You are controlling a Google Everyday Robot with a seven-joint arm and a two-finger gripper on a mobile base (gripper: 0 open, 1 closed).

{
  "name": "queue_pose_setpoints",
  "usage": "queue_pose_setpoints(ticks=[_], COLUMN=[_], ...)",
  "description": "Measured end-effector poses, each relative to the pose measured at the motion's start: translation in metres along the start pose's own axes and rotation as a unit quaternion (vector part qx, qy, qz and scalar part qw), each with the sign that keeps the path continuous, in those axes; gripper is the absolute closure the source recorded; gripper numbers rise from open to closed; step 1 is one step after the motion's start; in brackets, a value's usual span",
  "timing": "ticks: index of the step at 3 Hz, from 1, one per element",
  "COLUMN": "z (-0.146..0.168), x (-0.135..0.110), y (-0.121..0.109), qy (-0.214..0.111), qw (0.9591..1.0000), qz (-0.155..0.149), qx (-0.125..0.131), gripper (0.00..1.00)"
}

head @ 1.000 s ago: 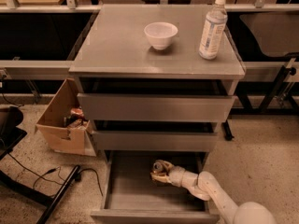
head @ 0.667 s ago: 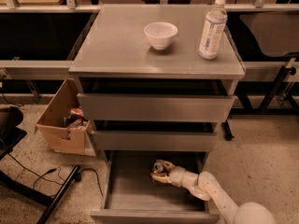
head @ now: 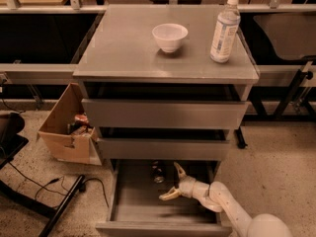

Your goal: Place orange can into bottom drawer

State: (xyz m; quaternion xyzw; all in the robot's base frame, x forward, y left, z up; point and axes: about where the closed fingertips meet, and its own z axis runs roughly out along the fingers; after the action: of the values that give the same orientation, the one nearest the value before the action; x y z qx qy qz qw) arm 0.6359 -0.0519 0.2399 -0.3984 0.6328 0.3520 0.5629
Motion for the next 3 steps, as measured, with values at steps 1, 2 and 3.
queue_pose_setpoints(ticks=[1,2,3], z=[-0.036,-0.088,-0.149], x=[-0.021,-0.051,-0.080], y=[0.008,0.022,0.058], qy=[0.018,0.049,0.099], qw=[0.9998,0.9986,0.9923], qz=[-0.008,-0.018,-0.016], qx=[-0.002,-0.012,-0.073], gripper=[0.00,0.00,0.00])
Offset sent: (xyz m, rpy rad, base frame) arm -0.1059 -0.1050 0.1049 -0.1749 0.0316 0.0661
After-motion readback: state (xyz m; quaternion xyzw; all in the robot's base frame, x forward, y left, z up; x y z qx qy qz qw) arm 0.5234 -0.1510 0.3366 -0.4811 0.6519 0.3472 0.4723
